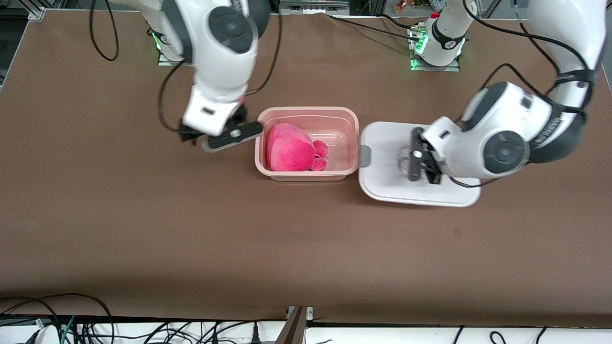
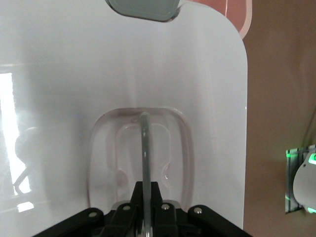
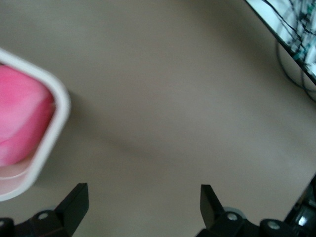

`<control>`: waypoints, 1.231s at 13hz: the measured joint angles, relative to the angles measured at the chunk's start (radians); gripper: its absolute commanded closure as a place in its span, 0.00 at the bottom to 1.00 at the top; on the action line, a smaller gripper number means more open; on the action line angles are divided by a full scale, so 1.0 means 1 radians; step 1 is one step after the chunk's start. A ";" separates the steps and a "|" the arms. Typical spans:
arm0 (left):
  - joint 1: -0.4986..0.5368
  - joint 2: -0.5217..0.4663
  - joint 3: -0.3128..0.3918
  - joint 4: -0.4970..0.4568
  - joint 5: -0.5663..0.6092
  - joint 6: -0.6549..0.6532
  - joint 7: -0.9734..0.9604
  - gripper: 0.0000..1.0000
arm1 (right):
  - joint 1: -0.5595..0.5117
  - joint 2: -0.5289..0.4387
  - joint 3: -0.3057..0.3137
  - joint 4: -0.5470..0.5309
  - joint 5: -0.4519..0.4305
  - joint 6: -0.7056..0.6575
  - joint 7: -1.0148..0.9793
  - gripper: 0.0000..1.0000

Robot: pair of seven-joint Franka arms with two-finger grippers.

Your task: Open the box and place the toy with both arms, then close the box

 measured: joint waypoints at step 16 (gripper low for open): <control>-0.512 0.123 0.111 0.023 -0.023 0.313 -0.544 1.00 | -0.561 -0.052 -0.058 -0.061 0.453 -0.025 -0.002 0.00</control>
